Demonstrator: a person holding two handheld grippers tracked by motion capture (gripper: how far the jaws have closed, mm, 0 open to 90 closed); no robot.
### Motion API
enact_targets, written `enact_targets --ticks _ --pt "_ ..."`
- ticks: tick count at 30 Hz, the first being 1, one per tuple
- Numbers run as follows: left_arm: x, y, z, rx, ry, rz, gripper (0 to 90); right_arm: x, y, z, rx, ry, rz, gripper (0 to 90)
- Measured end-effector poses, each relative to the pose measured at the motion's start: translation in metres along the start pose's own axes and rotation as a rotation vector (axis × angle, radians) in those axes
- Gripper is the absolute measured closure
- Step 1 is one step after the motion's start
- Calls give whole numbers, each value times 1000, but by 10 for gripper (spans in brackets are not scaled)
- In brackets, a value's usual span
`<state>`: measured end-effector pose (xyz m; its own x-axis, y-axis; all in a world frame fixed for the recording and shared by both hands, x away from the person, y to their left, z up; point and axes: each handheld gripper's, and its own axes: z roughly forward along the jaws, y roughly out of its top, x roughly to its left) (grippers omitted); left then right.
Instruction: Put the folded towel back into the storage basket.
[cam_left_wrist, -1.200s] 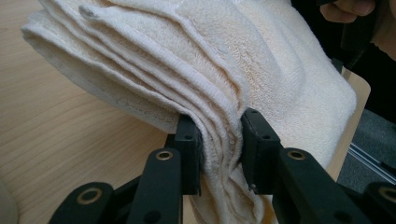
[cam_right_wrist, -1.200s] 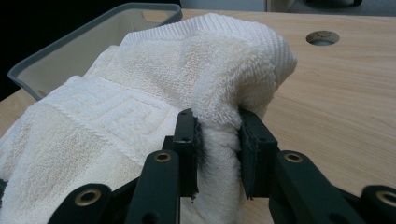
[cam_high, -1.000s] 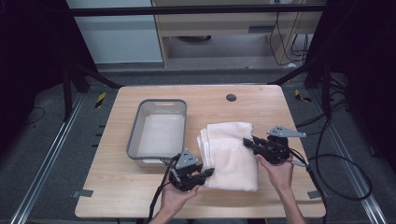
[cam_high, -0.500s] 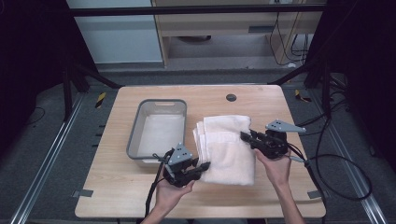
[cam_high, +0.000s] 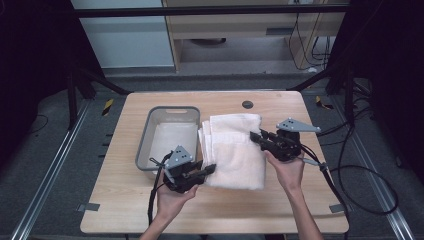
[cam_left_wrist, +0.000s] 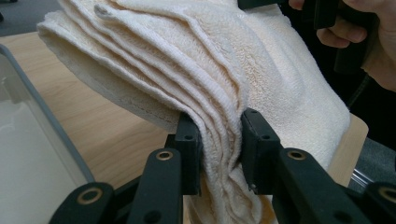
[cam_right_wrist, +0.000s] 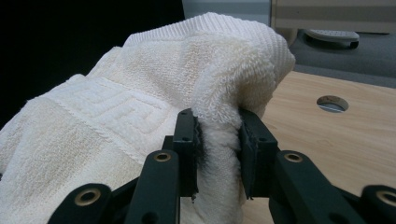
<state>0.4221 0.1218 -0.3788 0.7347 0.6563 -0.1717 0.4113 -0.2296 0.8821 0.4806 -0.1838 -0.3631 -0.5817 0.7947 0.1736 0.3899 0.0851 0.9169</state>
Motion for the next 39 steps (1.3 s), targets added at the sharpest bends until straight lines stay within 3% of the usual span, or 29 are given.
enact_targets --ticks 22,39 --pt "25 15 -31 -73 47 -41 704 21 33 25 -34 32 -13 710" --pt "46 18 -53 -100 114 -62 704 41 54 52 -41 49 -38 709"
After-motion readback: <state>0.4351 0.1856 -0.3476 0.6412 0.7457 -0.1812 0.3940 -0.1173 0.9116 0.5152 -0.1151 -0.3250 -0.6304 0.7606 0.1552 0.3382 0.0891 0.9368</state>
